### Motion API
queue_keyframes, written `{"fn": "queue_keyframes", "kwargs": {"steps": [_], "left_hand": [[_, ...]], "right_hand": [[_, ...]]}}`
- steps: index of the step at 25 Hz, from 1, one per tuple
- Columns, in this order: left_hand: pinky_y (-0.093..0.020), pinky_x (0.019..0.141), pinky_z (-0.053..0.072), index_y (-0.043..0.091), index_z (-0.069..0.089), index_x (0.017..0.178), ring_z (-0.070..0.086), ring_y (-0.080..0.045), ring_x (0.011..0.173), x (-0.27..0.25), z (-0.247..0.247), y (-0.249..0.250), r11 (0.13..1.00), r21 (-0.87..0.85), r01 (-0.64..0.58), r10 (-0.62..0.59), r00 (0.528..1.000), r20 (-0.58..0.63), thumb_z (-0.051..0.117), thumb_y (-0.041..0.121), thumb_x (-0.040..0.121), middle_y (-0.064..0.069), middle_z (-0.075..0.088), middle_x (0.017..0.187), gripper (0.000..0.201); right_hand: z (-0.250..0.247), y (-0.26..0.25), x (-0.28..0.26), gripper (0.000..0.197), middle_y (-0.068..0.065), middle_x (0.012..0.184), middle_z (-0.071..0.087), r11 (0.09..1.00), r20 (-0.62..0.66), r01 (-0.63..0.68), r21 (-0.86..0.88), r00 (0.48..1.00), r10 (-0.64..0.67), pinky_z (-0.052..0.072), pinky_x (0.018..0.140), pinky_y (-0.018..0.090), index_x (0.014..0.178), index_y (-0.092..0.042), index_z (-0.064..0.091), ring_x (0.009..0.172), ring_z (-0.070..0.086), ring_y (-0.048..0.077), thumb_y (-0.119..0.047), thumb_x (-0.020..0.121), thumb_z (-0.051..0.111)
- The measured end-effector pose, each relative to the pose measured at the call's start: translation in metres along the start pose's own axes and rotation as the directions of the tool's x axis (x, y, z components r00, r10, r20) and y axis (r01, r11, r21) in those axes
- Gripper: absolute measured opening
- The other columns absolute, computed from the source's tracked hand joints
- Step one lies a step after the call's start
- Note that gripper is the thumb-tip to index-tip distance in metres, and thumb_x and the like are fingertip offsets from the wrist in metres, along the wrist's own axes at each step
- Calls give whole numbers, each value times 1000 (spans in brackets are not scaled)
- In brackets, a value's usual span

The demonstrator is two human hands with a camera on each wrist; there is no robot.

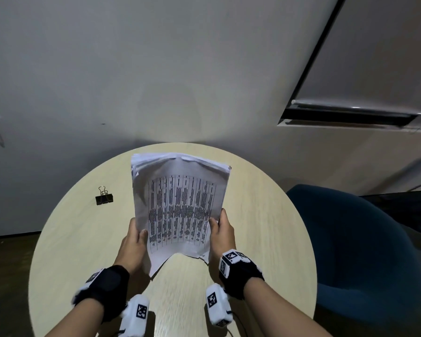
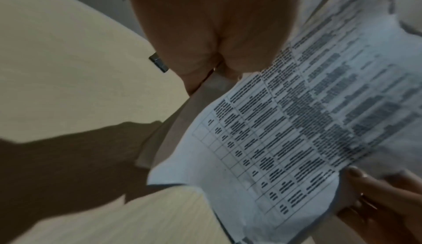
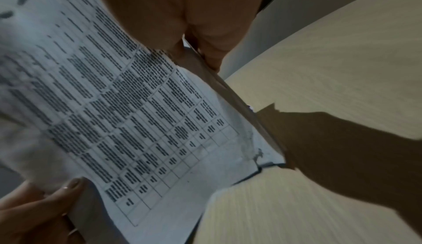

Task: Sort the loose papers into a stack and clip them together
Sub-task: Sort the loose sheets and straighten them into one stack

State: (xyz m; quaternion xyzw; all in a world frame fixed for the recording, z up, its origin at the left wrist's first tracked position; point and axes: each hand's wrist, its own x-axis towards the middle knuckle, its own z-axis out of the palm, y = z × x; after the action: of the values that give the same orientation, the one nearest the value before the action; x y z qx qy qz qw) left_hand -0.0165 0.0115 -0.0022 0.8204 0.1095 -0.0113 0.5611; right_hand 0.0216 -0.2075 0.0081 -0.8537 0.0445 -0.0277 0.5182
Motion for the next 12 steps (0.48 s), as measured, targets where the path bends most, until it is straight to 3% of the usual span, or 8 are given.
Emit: {"fn": "queue_keyframes", "kwargs": {"steps": [5, 7, 9, 10, 12], "left_hand": [[-32, 78, 35, 20, 27, 115, 46, -22, 96, 5, -10, -11, 995, 59, 77, -83, 991, 104, 36, 13, 100, -10, 50, 108, 19], [-31, 75, 39, 29, 28, 116, 52, -26, 98, 3, -16, -16, 990, 120, 68, -87, 984, 157, 41, 10, 97, -7, 56, 107, 30], [-28, 66, 39, 26, 43, 105, 53, -29, 89, -1, -14, -18, 980, 190, 64, -90, 987, 132, 45, 4, 93, -5, 60, 94, 25], [-29, 61, 37, 22, 49, 92, 52, -29, 81, -3, -13, -19, 975, 207, 77, -100, 990, 100, 46, 2, 91, -6, 60, 84, 21], [-30, 53, 34, 20, 54, 81, 51, -25, 65, -6, -11, -17, 976, 200, 84, -97, 994, 56, 46, 0, 90, -7, 59, 70, 23]], "right_hand": [[-7, 0, -2, 15, 1, 96, 61, 998, 42, -25, -53, 999, 28, 37, 65, 20, 113, -10, 50, 87, 55, 18, -14, 100, 42], [-9, -1, -1, 14, -1, 94, 60, 998, 60, -18, -61, 998, 21, 37, 62, 11, 111, -11, 51, 85, 54, 17, -12, 100, 43], [-12, -1, 0, 16, -3, 94, 61, 998, 65, -32, -53, 997, 36, 38, 65, 4, 111, -14, 54, 85, 55, 17, -11, 99, 44], [-11, 1, 1, 16, -3, 94, 64, 998, 55, -46, -39, 997, 48, 41, 68, 6, 109, -16, 55, 85, 57, 19, -11, 98, 44], [-10, 3, 2, 15, -2, 95, 68, 998, 41, -51, -26, 998, 52, 51, 80, 27, 104, -22, 56, 87, 62, 24, -15, 97, 45]]}}
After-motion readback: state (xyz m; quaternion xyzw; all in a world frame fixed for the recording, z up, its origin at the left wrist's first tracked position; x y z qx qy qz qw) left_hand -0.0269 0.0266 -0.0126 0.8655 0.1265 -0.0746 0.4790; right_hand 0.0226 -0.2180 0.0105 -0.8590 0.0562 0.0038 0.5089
